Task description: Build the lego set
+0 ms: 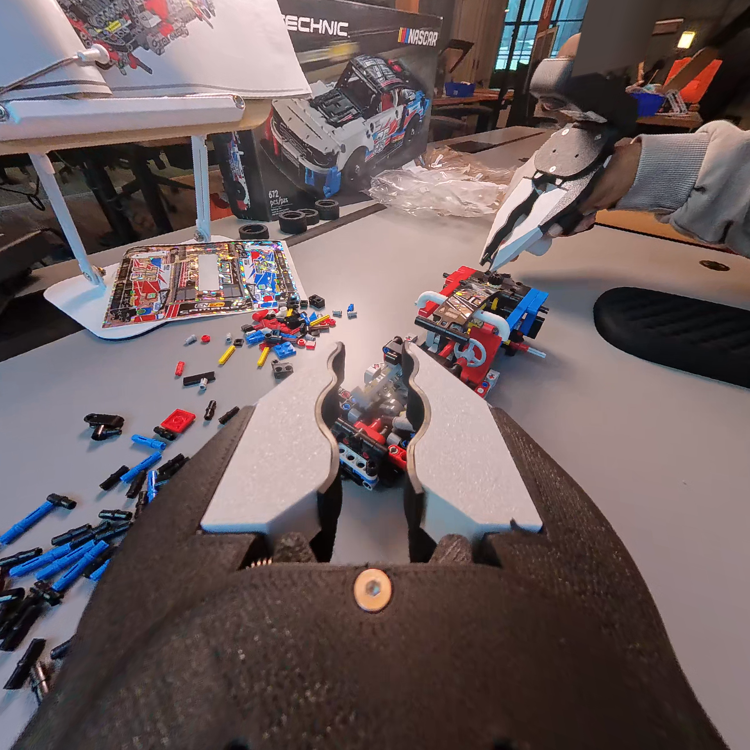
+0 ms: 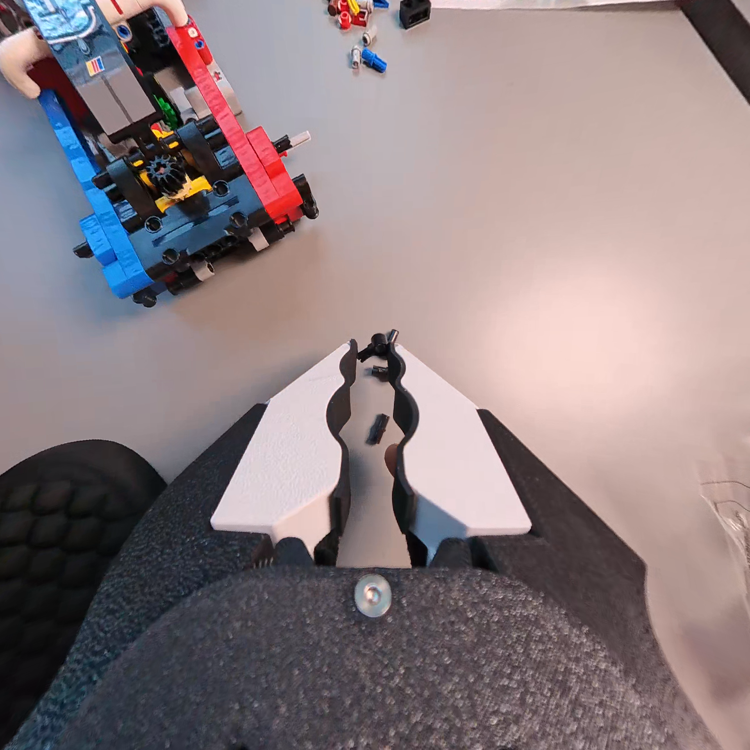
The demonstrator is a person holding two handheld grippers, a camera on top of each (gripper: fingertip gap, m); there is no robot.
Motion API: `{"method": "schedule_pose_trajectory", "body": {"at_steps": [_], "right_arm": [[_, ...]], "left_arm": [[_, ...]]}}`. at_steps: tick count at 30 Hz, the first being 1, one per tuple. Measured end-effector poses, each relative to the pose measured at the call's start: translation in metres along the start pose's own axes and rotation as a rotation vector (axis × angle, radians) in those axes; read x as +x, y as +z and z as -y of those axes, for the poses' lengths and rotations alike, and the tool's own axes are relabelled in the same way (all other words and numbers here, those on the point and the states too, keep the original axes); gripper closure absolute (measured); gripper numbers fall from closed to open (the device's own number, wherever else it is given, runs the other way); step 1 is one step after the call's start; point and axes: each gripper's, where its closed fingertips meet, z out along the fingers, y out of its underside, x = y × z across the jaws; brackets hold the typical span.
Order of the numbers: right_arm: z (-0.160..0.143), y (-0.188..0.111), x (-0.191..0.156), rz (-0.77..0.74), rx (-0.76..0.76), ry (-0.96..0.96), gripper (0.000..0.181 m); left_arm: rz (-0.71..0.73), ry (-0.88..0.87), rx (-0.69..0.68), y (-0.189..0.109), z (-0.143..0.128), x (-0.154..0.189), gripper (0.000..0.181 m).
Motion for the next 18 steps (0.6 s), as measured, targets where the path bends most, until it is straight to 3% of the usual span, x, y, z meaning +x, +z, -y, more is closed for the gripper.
{"method": "schedule_pose_trajectory", "body": {"at_steps": [1, 13, 18], "right_arm": [[-0.001, 0.002, -0.001, 0.004, -0.01, -0.001, 0.168], [-0.005, 0.011, -0.001, -0.029, -0.077, -0.079, 0.163], [0.028, -0.018, -0.002, -0.059, 0.138, -0.055, 0.153]], "left_arm": [[-0.002, 0.002, 0.004, 0.0, 0.001, 0.001, 0.156], [0.012, 0.032, -0.019, 0.002, -0.004, 0.002, 0.156], [0.028, 0.032, -0.015, 0.001, -0.003, -0.002, 0.156]]}}
